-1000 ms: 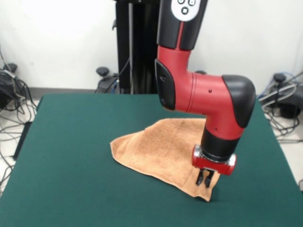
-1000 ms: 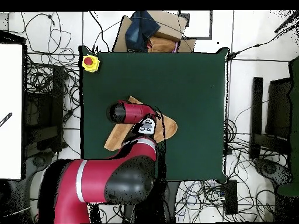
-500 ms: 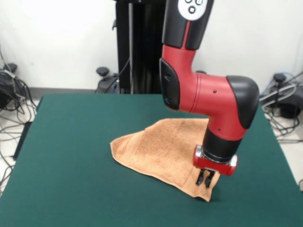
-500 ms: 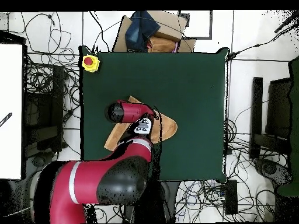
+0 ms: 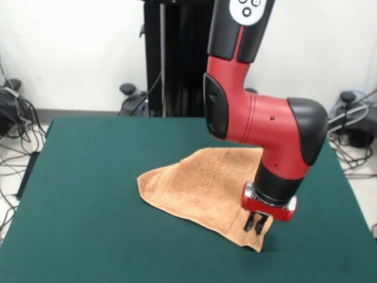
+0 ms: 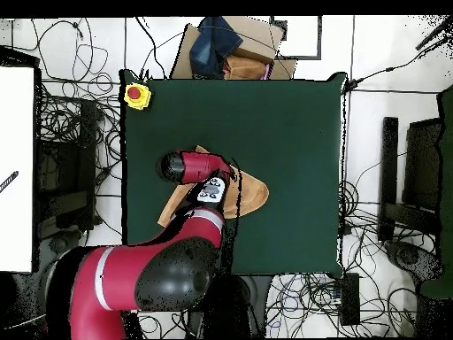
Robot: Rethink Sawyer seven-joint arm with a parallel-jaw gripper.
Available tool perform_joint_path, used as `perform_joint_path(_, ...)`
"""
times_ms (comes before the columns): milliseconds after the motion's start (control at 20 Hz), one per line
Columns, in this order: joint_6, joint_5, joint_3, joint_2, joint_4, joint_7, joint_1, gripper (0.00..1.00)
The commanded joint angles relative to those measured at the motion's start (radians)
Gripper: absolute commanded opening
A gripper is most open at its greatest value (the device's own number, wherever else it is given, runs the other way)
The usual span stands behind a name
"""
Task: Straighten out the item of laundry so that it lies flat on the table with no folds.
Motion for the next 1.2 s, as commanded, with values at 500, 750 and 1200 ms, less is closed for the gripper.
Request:
perform_joint_path(500, -0.006, 0.128, -0.126, 0.293, -0.501, 0.269, -0.045, 0.0)
perform_joint_path(750, 0.15, 0.09, -0.132, 0.235, -0.5, 0.262, -0.046, 0.0)
perform_joint_path(1200, 0.479, 0.103, -0.059, -0.065, -0.228, 0.192, -0.033, 0.0)
